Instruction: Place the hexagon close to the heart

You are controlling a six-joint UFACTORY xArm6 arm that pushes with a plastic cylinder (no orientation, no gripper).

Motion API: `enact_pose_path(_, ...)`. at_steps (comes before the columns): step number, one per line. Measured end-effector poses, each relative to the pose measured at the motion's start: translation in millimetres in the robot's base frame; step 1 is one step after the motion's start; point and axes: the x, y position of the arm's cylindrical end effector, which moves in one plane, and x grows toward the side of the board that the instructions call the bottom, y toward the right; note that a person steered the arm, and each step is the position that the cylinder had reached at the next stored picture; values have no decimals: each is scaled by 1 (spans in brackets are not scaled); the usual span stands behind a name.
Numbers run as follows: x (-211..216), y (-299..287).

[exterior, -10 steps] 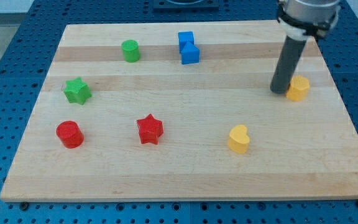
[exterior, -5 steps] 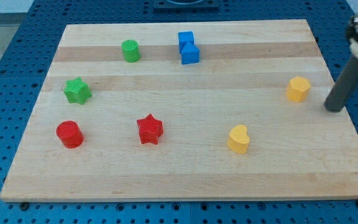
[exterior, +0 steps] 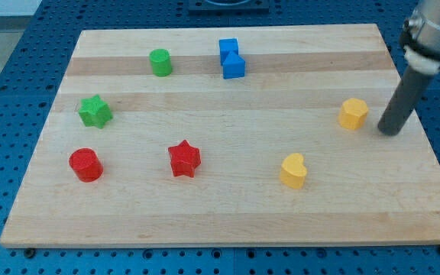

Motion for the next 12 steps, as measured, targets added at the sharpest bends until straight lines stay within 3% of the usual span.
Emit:
enact_pose_path(1, -27, -16)
enact_pose_path(2, -13, -55)
enact_pose_path(3, 32, -64)
enact_pose_path(4, 35, -64)
enact_pose_path(6, -4, -82)
enact_pose_path(9, 9, -130)
enact_pose_path(10, 39, -130)
enact_pose_path(12, 2, -134)
